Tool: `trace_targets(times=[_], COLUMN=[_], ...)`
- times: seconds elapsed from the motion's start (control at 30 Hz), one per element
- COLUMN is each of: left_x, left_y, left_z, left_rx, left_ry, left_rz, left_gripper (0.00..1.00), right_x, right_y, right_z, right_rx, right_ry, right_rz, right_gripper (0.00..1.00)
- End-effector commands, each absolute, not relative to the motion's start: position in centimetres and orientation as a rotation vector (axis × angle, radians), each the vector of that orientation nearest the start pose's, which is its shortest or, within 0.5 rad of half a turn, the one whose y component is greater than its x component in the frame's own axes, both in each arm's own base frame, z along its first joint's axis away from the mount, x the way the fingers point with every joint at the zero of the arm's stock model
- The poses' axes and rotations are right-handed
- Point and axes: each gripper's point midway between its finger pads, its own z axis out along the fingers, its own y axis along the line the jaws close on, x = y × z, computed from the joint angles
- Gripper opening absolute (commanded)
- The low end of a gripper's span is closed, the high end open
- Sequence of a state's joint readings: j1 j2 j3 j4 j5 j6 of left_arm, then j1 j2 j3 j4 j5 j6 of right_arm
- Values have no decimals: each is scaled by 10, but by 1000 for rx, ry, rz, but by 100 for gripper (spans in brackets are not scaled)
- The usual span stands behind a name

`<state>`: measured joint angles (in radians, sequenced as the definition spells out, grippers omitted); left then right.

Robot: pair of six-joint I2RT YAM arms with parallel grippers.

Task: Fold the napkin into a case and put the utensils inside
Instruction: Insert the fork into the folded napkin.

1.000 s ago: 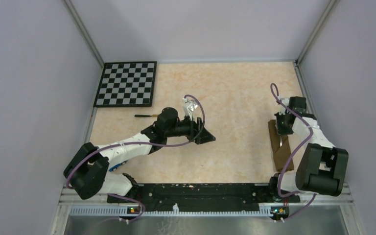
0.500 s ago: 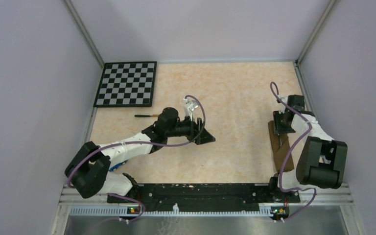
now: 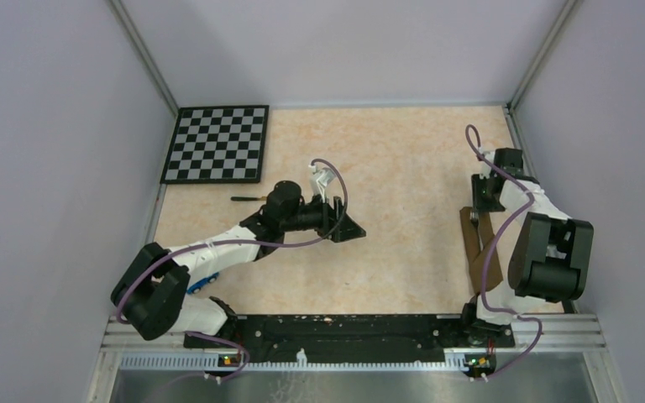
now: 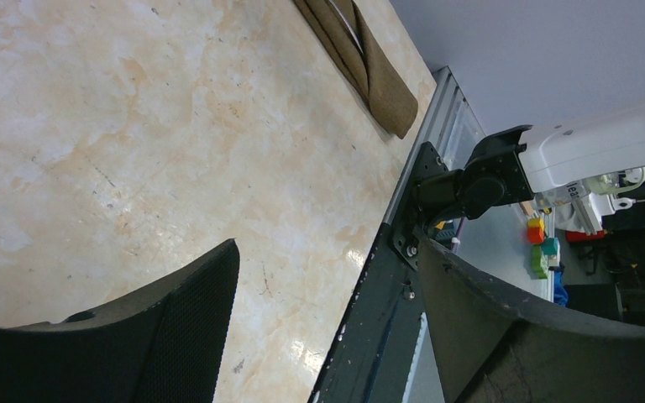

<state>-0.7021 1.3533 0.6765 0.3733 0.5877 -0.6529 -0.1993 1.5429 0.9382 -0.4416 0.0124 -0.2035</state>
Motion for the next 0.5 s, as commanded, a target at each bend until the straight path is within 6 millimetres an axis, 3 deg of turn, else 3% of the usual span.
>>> trace_targets(times=[0.0, 0.13, 0.27, 0.47], left_x=[215, 216, 215, 216], left_y=[-336, -334, -334, -330], left_z=[178, 175, 174, 172], left_rx=[520, 511, 509, 506], left_ry=[1991, 1992, 1994, 1999], left_rz=[-1453, -1462, -1465, -1462], left_gripper=[82, 82, 82, 82], right_x=[347, 347, 348, 349], right_y=[-71, -70, -65, -60], right_z=[61, 56, 48, 40], right_rx=[-7, -13, -12, -15], right_ry=[2564, 2568, 2584, 2601], right_rz=[-118, -112, -78, -83], right_gripper=[36, 36, 24, 30])
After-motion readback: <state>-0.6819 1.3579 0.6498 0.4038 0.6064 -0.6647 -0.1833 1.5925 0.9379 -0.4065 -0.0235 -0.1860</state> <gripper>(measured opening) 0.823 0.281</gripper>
